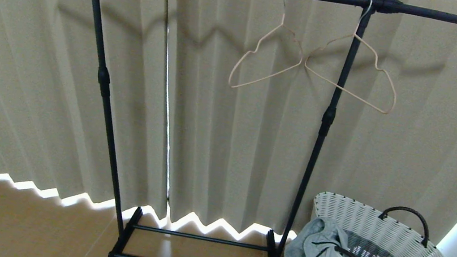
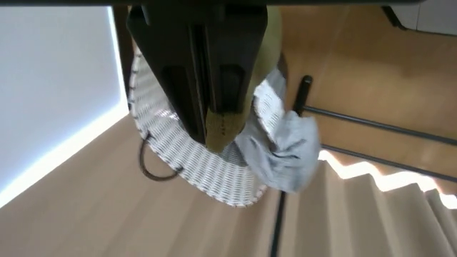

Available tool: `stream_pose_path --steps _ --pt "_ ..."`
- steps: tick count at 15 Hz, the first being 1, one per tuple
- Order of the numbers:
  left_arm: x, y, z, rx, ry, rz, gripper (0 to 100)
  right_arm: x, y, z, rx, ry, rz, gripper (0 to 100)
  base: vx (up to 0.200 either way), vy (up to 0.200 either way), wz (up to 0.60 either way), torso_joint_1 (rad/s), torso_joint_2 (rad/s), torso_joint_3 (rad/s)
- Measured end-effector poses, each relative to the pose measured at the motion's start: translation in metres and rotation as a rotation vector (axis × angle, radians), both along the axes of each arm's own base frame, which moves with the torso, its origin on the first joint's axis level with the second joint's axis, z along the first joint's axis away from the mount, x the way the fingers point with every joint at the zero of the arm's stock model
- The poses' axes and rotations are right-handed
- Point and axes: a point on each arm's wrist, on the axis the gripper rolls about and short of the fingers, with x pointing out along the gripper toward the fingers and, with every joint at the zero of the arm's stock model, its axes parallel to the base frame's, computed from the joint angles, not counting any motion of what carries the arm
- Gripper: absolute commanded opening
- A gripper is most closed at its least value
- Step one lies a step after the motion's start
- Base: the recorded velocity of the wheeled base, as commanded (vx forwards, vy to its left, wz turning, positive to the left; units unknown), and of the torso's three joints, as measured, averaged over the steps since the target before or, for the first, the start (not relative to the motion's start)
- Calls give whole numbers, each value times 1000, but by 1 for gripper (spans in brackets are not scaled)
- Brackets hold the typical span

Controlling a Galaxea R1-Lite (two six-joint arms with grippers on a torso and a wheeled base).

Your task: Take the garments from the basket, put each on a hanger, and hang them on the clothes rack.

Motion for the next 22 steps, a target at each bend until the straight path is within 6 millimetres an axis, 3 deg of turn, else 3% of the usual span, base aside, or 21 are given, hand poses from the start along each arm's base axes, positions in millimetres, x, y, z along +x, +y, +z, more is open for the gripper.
stream_pose_path --steps 7,10,13,16,18,22 --pt "0 -1 0 19 -3 -22 100 2 5 -2 2 16 84 0 0 0 0 0 0 0" --pt "-1 -3 3 48 -28 -114 100 3 8 11 16 -29 166 0 0 0 0 0 0 0" --pt "-9 -5 36 58 -122 -238 100 6 12 41 26 -112 235 0 0 0 0 0 0 0" --pt "-3 -7 72 48 -120 -333 100 12 23 56 40 -130 373 0 0 0 0 0 0 0" --pt "13 -8 97 39 -101 -364 100 18 32 64 47 -127 460 0 0 0 0 0 0 0" --pt "64 -14 137 19 -20 -485 100 39 56 74 82 -73 604 0 0 0 0 0 0 0"
